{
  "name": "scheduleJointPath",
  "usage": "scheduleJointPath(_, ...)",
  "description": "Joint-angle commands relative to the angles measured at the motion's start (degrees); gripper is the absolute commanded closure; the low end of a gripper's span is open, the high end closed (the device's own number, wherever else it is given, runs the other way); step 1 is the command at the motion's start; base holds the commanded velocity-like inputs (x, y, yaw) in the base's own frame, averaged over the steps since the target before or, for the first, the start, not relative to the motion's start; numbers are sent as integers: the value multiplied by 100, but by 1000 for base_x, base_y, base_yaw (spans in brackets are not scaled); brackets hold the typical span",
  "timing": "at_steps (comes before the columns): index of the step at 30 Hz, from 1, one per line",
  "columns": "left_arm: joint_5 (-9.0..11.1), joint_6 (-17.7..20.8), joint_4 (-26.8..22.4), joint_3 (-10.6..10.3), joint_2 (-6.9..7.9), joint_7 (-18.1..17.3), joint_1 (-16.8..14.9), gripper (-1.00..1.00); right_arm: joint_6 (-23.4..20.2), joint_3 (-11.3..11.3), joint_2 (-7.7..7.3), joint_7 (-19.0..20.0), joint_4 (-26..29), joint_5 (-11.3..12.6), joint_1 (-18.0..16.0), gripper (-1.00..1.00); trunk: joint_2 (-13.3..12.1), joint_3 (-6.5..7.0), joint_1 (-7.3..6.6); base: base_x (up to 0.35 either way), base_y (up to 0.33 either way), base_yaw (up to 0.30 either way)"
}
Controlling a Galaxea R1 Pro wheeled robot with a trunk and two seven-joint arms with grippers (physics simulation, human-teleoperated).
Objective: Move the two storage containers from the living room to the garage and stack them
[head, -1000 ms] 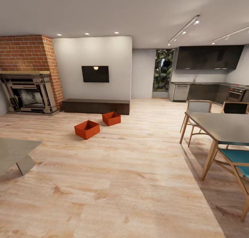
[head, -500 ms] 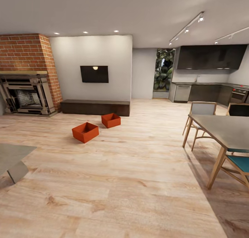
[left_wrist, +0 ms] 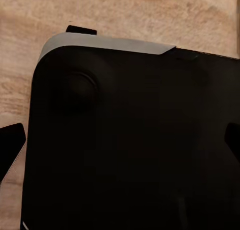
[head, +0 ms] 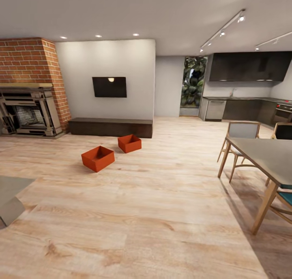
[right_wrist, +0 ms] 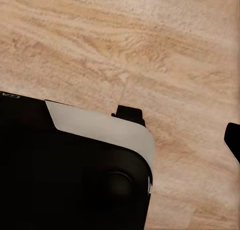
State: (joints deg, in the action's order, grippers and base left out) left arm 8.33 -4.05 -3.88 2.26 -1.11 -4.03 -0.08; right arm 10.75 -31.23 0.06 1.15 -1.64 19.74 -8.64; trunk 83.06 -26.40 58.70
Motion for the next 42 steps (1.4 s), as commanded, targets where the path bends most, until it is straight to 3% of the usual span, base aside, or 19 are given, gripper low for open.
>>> scheduleJointPath(1,47,-5,0,20,-1,-28,-1,-100,33,-49,3,12,-19,55,-6,-100,2,-5,3,323,0,0)
scheduleJointPath(42,38,-20,1,16,6,-33,-1,-100,-18,-101,-31,70,-12,-23,-6,-100,2,-5,3,323,0,0)
